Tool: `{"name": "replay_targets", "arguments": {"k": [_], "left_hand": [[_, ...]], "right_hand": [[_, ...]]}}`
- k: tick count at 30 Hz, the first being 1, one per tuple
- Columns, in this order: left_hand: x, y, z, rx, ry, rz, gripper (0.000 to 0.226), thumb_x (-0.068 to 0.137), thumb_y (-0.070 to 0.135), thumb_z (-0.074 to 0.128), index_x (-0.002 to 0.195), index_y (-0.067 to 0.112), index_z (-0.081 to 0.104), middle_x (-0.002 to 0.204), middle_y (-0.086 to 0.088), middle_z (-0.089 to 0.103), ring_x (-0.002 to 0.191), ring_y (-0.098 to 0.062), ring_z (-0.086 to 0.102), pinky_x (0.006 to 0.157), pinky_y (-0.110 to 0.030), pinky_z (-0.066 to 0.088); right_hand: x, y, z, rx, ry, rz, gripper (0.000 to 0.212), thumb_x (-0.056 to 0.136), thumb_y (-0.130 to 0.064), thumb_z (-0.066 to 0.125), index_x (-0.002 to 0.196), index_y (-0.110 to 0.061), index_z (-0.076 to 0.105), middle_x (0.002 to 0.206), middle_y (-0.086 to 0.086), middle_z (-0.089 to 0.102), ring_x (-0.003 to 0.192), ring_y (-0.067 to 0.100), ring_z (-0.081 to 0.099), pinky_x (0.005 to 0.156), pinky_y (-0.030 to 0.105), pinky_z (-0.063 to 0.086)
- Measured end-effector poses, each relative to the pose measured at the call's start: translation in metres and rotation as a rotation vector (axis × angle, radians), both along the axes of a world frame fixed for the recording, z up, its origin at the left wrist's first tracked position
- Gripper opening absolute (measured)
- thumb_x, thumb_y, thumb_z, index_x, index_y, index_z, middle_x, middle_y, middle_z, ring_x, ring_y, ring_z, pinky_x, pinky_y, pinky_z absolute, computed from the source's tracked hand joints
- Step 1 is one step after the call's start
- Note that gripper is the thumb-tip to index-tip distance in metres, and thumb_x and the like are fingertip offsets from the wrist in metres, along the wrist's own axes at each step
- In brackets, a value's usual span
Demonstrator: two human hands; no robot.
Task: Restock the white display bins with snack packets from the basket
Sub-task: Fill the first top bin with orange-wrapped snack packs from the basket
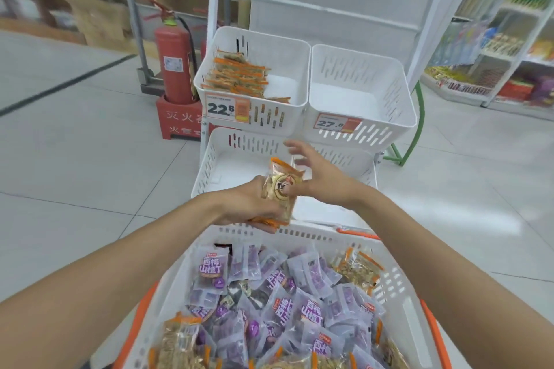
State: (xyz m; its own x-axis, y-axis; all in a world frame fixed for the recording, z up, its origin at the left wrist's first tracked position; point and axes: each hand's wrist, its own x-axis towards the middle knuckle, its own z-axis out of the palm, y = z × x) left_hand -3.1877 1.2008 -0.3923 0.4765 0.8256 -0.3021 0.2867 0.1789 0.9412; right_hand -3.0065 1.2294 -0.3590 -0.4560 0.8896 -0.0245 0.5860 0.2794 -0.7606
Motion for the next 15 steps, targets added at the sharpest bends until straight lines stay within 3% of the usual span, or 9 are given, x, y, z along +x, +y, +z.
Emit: {"name": "replay_targets", "arguments": {"k": [1,3,4,6,8,10,13,15], "left_hand": [[-0.001,0.01,0.008,0.027,0.034,0.004,0.066,0.088,0.006,0.069,0.139,0.014,0.028,0.114,-0.009,0.059,0.102,-0.023,0.069,0.088,-0.041,0.058],[-0.002,0.032,0.026,0.061,0.053,-0.032,0.1,0.087,0.007,0.071,0.153,0.023,-0.004,0.117,-0.01,0.061,0.101,-0.026,0.07,0.086,-0.041,0.059],[-0.003,0.045,0.037,0.074,0.045,-0.061,0.113,0.088,0.007,0.07,0.151,0.029,-0.02,0.117,-0.011,0.063,0.098,-0.026,0.071,0.084,-0.04,0.059],[-0.006,0.073,0.056,0.118,0.031,-0.085,0.121,0.088,0.007,0.069,0.145,0.036,-0.033,0.116,-0.01,0.066,0.093,-0.025,0.072,0.08,-0.04,0.06],[-0.014,0.107,0.075,0.209,0.016,-0.044,0.125,0.084,0.015,0.076,0.147,0.038,-0.03,0.132,-0.007,0.059,0.099,-0.025,0.071,0.081,-0.043,0.06],[-0.029,0.145,0.093,0.406,0.082,0.069,0.123,0.079,0.032,0.08,0.152,0.037,-0.019,0.154,-0.002,0.035,0.122,-0.022,0.058,0.089,-0.039,0.056],[-0.059,0.204,0.104,0.739,0.359,0.179,0.093,0.087,0.047,0.068,0.157,0.028,0.01,0.161,0.003,0.022,0.146,-0.017,0.027,0.114,-0.037,0.033],[-0.07,0.239,0.099,0.902,0.633,0.128,0.07,0.094,0.048,0.056,0.154,0.027,0.025,0.161,0.002,0.023,0.149,-0.02,0.016,0.121,-0.04,0.019]], "right_hand": [[0.0,0.008,0.013,-0.074,0.006,0.029,0.071,0.082,-0.007,0.075,0.138,-0.029,0.037,0.123,-0.001,0.053,0.111,0.016,0.056,0.09,0.031,0.049],[-0.002,0.026,0.039,-0.156,-0.031,0.092,0.058,0.081,-0.004,0.073,0.131,-0.018,0.047,0.104,0.003,0.062,0.092,0.016,0.062,0.08,0.031,0.052],[-0.004,0.036,0.052,-0.171,-0.071,0.128,0.047,0.082,-0.004,0.073,0.124,-0.012,0.052,0.1,0.004,0.064,0.088,0.015,0.063,0.08,0.032,0.052],[-0.008,0.058,0.077,-0.189,-0.104,0.17,0.035,0.083,-0.006,0.073,0.113,-0.006,0.055,0.095,0.004,0.065,0.086,0.014,0.063,0.079,0.032,0.053],[-0.01,0.085,0.099,-0.15,-0.063,0.15,0.03,0.084,-0.006,0.072,0.108,-0.004,0.056,0.093,0.006,0.066,0.083,0.016,0.066,0.075,0.032,0.055],[-0.012,0.116,0.118,-0.032,0.037,0.059,0.024,0.083,-0.005,0.073,0.101,-0.005,0.057,0.087,0.005,0.067,0.077,0.015,0.067,0.07,0.03,0.057],[-0.019,0.173,0.131,0.208,0.115,-0.116,0.027,0.082,-0.003,0.074,0.082,-0.018,0.051,0.075,-0.002,0.06,0.067,0.011,0.062,0.067,0.032,0.055],[-0.028,0.214,0.126,0.377,-0.028,-0.186,0.034,0.081,-0.008,0.075,0.076,-0.024,0.045,0.072,-0.007,0.052,0.066,0.011,0.053,0.067,0.032,0.047]]}}
